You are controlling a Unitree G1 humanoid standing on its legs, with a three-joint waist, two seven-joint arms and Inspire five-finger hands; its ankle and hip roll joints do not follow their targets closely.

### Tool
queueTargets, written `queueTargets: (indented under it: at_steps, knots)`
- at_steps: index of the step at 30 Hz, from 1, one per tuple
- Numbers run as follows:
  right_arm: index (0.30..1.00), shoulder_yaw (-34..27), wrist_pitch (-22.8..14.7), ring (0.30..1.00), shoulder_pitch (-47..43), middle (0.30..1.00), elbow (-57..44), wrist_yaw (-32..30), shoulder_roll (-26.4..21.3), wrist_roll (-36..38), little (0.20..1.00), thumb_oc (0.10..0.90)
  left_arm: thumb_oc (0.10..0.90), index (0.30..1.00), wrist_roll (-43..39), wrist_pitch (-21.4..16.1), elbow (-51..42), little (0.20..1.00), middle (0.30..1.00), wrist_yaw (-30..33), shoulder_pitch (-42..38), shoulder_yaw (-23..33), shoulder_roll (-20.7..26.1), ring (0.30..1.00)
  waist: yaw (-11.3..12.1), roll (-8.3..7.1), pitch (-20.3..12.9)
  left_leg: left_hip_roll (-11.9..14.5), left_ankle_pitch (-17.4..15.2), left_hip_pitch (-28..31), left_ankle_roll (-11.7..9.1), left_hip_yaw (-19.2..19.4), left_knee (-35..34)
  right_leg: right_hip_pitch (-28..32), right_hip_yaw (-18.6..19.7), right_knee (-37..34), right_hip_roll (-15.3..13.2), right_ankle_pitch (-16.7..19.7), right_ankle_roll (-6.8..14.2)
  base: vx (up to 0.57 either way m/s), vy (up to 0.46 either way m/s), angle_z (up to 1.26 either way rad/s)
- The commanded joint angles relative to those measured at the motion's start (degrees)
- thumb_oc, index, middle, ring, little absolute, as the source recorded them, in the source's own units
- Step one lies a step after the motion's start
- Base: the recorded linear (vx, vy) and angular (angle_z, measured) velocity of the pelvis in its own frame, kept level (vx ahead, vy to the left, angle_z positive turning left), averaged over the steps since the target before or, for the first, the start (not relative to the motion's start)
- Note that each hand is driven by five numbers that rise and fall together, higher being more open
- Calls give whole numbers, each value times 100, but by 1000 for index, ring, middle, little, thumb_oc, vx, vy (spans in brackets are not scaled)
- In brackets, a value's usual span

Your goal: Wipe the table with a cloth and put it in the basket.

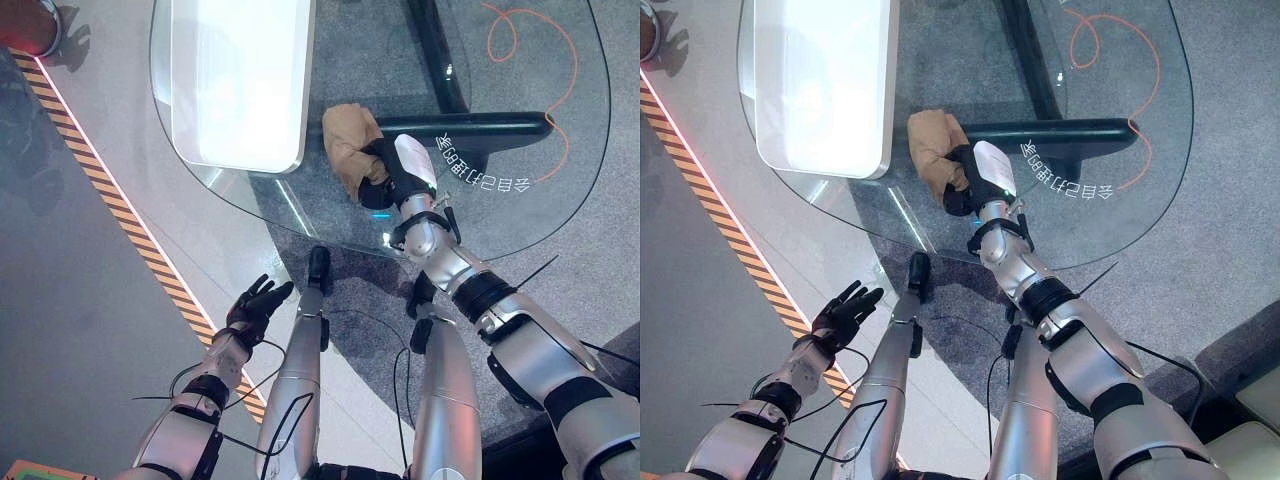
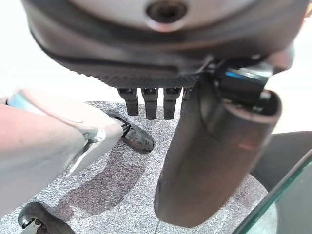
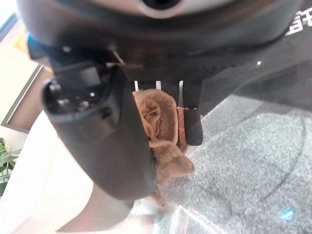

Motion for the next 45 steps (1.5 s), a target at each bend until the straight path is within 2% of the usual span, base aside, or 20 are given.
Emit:
queueTargets:
  at_steps: [1,9,18,20,23,24,26,30,31,35,45]
  knots:
    - [300,516,-342,300,240,300,-510,403,642,-36,200,100,800,900,65,-192,164,900,900,68,-34,66,-64,900,23,97,-104,-540,-243,-74,575,592,260,111,-314,-715,400,357,-116,0,0,0]
    - [300,534,-339,300,409,300,-455,247,641,-87,200,100,800,900,20,-205,200,900,900,85,-75,63,-45,900,-9,81,-104,-525,-235,-99,565,606,281,84,-297,-710,400,378,-110,0,0,0]
    - [300,297,-320,300,378,300,39,-173,571,53,200,100,800,900,1,-220,322,900,900,29,-148,79,-33,900,-22,80,-104,-506,-254,-101,569,619,297,79,-283,-703,394,396,-99,0,0,0]
    - [300,241,-298,300,394,300,67,-326,542,197,200,100,800,900,-62,-280,306,900,900,44,-148,76,-47,900,-36,84,-104,-505,-265,-100,571,624,303,75,-274,-702,397,396,-104,0,0,0]
    - [300,88,-400,300,400,300,99,-619,469,580,200,100,800,900,-207,-477,232,900,900,110,-146,76,-45,900,-52,98,-104,-496,-271,-108,571,636,312,59,-257,-688,398,396,-103,0,0,0]
    - [300,-38,-496,300,424,300,83,-818,432,797,200,100,800,900,-343,-648,152,900,900,180,-122,98,-57,900,-59,106,-104,-493,-275,-111,570,637,313,51,-244,-675,400,390,-100,0,0,0]
    - [300,-101,-577,300,429,300,27,-947,397,920,200,100,800,900,-401,-702,91,900,900,223,-107,116,-64,900,-65,109,-104,-489,-278,-108,571,641,310,52,-237,-673,401,388,-100,0,0,0]
    - [300,-526,-879,300,458,300,-375,-1396,274,1306,200,100,800,900,-500,-1001,-268,900,900,606,-26,213,-104,900,-84,71,-104,-472,-284,-111,569,634,302,44,-220,-641,423,381,-91,0,0,0]
    - [300,-666,-956,300,485,300,-546,-1480,228,1387,200,100,800,900,-527,-1148,-386,900,900,865,-22,284,-87,900,-90,50,-104,-462,-285,-104,568,632,293,54,-218,-632,431,372,-87,0,0,0]
    - [300,-1173,-1167,300,649,300,-1184,-1653,59,1532,200,100,800,900,-766,-1468,-759,900,900,1254,-91,649,81,900,-145,-54,-104,-437,-314,-71,589,623,286,79,-185,-597,486,332,-81,0,0,0]
    - [300,-1981,-1574,300,1526,300,-2739,-1418,-250,1605,200,100,800,900,-1542,-1745,-1537,900,900,1195,-231,1118,488,900,-376,-200,-104,-404,-389,-147,648,657,387,-20,-79,-526,544,320,-77,0,0,0]
